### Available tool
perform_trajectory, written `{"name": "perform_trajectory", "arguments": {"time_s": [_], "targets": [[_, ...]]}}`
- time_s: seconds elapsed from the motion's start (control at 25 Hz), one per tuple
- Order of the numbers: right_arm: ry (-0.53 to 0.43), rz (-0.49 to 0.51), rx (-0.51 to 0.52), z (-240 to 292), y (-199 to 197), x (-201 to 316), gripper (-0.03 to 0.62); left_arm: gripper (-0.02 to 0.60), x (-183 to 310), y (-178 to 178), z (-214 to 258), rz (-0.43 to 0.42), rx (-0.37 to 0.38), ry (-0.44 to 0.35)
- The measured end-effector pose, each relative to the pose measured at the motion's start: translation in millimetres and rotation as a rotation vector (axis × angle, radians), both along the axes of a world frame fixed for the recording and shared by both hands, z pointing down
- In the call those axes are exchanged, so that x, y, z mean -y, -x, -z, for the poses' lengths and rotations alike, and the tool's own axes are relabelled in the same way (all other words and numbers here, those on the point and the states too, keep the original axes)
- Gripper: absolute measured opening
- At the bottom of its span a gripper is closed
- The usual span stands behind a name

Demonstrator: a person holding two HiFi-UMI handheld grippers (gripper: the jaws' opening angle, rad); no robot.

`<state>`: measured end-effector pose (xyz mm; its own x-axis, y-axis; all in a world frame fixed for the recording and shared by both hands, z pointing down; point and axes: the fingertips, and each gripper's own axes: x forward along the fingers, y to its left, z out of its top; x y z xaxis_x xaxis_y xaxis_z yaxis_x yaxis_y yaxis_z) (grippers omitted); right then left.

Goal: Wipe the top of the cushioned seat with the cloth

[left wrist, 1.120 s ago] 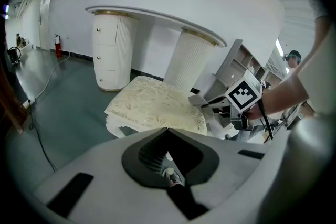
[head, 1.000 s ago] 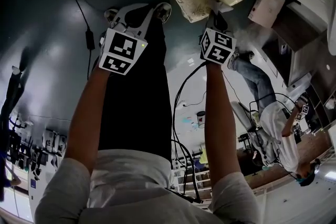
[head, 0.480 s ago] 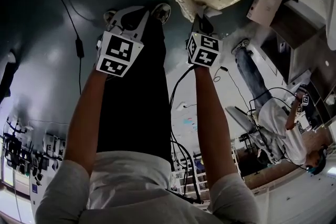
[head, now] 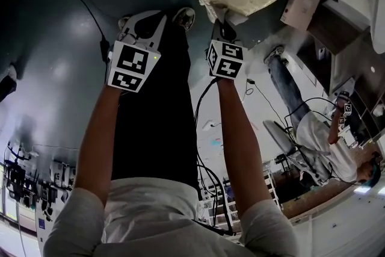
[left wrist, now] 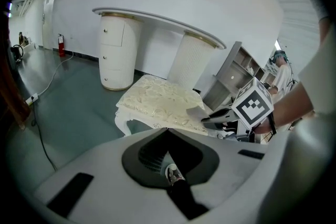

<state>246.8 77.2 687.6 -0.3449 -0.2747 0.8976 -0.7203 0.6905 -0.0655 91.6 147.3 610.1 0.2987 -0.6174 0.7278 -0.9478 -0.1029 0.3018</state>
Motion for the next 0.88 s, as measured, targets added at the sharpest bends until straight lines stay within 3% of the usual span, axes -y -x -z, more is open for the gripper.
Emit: {"name": "perform_trajectory", "arguments": {"time_s": [0.6,0.88], "targets": [[-0.055,-0.047,0.053,6.0,27.6,0.0,0.025,0.014,-26.9,13.2,-14.9,-0.024,-0.017,0.000],[-0.052,-0.023,0.084,8.2,49.8,9.7,0.025,0.014,-25.3,11.9,-7.6,-0.032,-0.022,0.005]]}}
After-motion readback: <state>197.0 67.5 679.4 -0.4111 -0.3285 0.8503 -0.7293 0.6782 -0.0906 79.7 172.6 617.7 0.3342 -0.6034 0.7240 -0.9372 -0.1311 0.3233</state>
